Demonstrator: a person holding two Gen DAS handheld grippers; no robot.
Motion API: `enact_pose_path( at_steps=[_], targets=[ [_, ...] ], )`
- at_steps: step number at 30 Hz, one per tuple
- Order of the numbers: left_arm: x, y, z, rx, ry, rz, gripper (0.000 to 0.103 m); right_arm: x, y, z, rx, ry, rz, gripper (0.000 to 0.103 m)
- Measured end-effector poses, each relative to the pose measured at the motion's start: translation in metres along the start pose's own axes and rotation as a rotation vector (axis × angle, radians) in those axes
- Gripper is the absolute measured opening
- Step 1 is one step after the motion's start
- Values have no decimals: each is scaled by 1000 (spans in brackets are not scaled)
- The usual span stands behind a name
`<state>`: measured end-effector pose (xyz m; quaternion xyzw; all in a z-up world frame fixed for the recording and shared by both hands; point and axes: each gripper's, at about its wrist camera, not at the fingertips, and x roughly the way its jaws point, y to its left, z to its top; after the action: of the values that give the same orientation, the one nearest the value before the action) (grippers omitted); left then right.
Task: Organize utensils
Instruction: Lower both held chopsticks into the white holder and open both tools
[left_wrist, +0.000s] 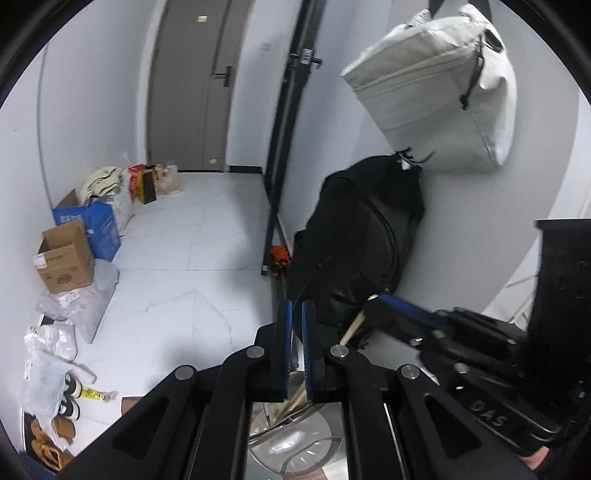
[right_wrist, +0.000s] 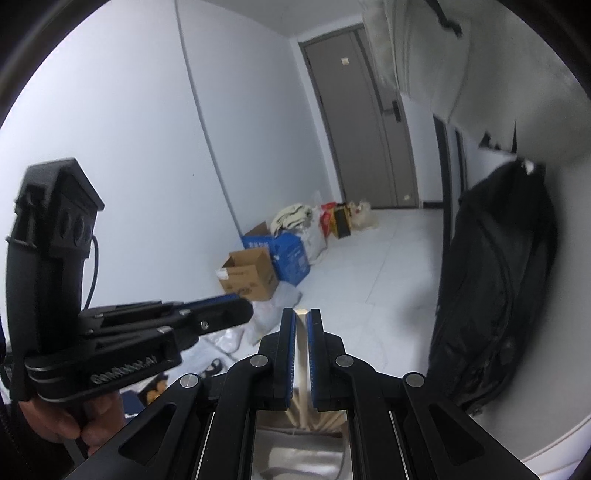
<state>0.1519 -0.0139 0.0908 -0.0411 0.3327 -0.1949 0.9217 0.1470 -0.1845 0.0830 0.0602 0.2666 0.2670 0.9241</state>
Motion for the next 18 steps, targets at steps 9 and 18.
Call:
enact_pose_path(
  at_steps=[9,18],
  targets=[
    [-3,0,-6,18,25,49,3,3,-28,-15,131,44,26,13],
    [-24,9,-20,-41,-15,136,43,-21,-41,-25,197,23,8,47]
  ],
)
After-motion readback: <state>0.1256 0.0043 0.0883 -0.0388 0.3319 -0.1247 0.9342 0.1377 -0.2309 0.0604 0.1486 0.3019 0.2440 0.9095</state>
